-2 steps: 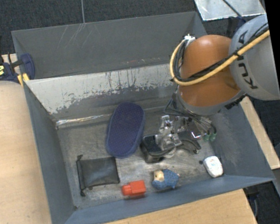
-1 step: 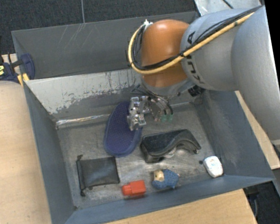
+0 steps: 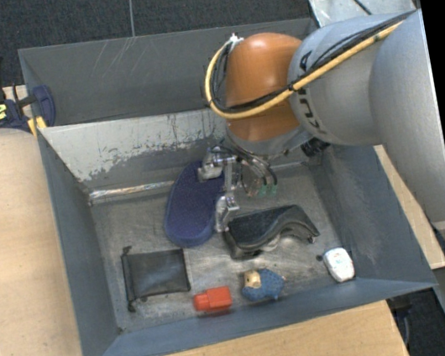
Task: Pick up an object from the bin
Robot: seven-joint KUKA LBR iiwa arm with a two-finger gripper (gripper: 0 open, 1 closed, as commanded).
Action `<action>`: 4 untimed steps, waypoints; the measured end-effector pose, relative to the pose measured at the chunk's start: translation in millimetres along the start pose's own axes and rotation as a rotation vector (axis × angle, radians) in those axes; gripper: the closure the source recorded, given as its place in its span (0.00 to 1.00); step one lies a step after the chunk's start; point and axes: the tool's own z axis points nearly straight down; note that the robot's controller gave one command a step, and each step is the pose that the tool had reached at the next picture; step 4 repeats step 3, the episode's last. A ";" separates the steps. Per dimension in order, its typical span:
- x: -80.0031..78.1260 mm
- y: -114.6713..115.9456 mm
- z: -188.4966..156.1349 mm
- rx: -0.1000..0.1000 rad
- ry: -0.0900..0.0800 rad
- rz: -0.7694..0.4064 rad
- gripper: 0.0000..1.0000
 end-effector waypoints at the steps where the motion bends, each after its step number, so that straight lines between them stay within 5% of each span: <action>1: -3.6 -3.2 24.7 0.006 -0.044 -0.439 0.00; 2: -7.5 -0.9 20.7 0.005 -0.062 -0.439 1.00; 3: -5.0 11.0 -98.2 0.004 -0.033 -0.447 1.00; 4: -5.0 11.0 -98.2 0.004 -0.033 -0.447 1.00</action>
Offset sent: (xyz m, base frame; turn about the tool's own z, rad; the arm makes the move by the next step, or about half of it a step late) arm -0.0047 -0.0018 -0.0353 -0.4433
